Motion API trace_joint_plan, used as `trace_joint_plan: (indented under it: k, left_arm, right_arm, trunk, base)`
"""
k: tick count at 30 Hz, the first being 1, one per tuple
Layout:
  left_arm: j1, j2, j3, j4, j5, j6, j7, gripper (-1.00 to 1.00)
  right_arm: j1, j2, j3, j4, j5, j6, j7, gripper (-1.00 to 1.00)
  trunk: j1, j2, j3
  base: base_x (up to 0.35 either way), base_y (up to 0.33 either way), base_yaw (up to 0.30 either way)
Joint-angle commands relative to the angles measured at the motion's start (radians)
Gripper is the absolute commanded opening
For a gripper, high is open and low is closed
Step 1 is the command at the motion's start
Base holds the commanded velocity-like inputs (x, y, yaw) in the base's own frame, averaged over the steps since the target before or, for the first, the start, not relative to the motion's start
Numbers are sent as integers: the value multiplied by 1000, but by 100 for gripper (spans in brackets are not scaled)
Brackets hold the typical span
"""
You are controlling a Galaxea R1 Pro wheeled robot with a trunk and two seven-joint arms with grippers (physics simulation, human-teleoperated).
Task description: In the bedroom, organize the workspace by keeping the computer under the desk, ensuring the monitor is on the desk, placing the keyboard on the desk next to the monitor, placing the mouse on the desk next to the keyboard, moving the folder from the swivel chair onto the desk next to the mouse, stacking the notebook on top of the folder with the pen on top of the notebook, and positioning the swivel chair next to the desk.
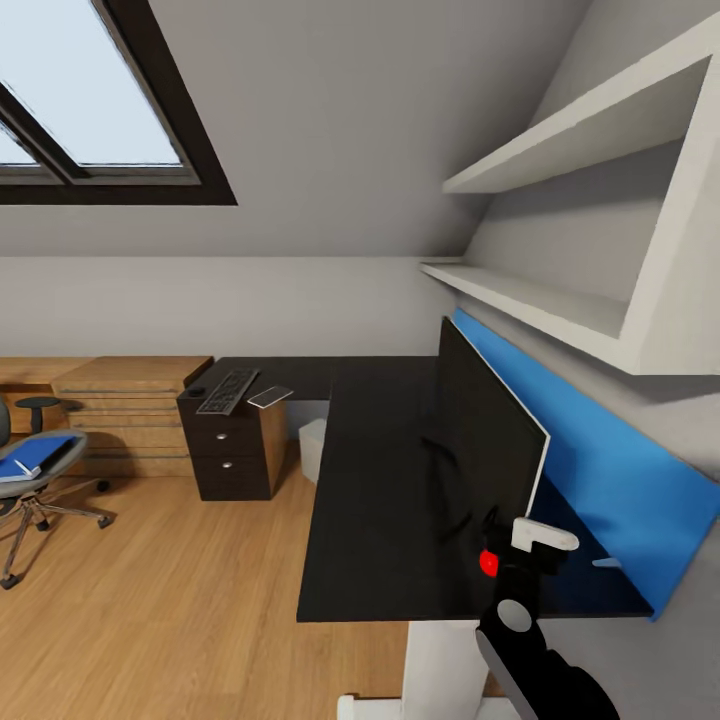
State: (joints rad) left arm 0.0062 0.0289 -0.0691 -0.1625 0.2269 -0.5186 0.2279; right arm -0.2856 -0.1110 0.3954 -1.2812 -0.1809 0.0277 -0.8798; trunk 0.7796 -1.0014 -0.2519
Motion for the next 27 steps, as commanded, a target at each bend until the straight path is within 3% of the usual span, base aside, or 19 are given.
trace_joint_plan:
  k: [1,27]
  left_arm:
    - [1,0,-8,-2,6,-1,5,100]
    - [0,1,-8,-2,6,-1,5,100]
  right_arm:
    - [-1,-2,3,-1,-6,3,-7,100]
    - [-1,-4,6,-6,-5,-4,-4,100]
  trunk:
    - [0,-1,-1]
    - [0,-1,-1]
  base:
    - [0,-42,0]
    - [-10,-35,0]
